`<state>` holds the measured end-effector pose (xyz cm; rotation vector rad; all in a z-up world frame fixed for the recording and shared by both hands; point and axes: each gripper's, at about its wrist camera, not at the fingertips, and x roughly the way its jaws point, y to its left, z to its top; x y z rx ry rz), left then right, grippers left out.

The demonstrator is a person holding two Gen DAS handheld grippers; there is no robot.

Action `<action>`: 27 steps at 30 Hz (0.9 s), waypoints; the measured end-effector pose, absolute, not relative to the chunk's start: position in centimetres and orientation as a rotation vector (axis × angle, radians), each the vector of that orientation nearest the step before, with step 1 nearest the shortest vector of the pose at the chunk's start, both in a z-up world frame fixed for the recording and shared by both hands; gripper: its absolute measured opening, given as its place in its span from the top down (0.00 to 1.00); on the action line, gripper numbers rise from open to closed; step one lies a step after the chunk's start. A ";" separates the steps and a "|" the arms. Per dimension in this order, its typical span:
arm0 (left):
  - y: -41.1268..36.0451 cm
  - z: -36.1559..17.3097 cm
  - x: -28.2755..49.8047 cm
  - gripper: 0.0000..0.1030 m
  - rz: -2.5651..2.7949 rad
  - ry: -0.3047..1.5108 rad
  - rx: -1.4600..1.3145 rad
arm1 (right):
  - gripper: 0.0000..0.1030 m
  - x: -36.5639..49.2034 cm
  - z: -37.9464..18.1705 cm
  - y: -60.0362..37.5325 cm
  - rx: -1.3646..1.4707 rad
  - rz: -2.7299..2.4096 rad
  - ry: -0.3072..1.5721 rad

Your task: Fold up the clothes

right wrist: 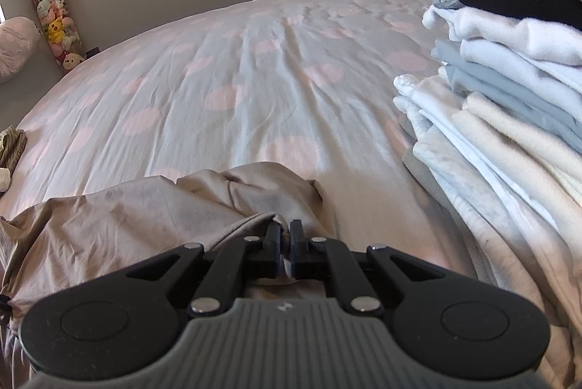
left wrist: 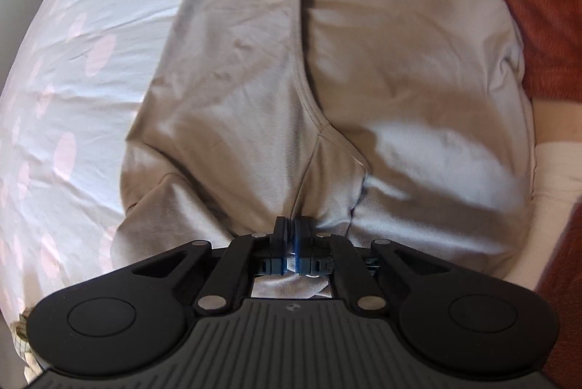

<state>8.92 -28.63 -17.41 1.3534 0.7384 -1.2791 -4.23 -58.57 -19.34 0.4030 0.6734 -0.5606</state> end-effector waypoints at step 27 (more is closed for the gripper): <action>-23.3 3.0 15.1 1.00 -1.080 0.708 0.495 | 0.95 -9.1 -4.9 -57.4 0.275 -0.610 0.269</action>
